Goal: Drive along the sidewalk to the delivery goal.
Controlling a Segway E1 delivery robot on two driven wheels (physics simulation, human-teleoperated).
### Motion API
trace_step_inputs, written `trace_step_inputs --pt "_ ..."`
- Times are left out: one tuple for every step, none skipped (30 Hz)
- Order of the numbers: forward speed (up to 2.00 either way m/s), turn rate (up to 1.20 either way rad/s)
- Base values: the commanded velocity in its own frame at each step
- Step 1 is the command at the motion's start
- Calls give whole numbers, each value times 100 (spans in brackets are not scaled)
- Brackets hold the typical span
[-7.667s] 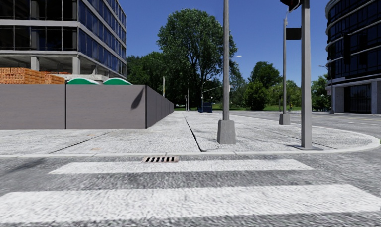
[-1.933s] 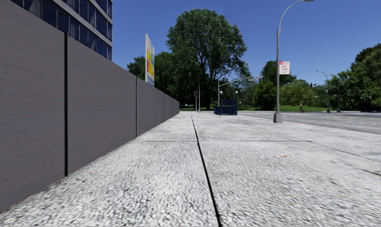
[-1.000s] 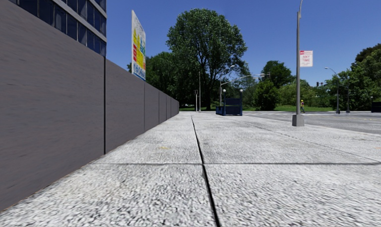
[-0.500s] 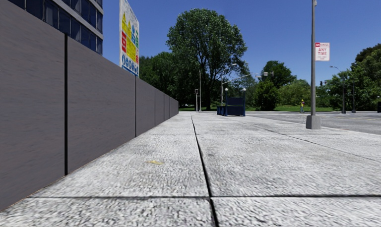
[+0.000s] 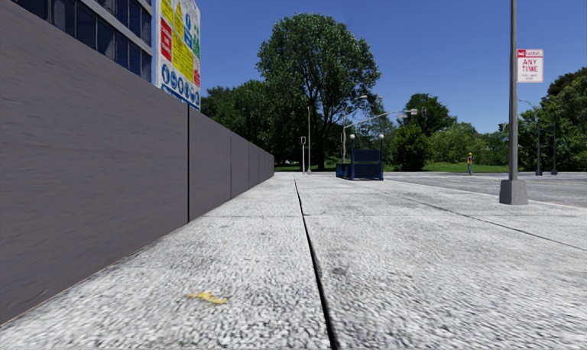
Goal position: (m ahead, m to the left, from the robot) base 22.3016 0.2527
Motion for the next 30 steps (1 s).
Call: trace_step_inputs --pt "200 0" --pt "200 0" --pt "200 0" --pt "200 0" --pt "200 0" --pt "200 0" --pt "200 0" --pt "200 0" --pt "200 0" --pt "200 0" --pt "200 0" --pt "200 0" --pt "200 0" --pt "200 0" --pt "200 0" --pt "200 0" --pt "200 0" --pt "200 0" --pt "200 0" --pt "200 0" --pt "200 0" --pt "200 0" --pt "200 0" --pt "200 0" --pt "200 0" --pt "200 0" --pt "200 0" --pt "200 0" --pt "200 0" --pt "200 0"
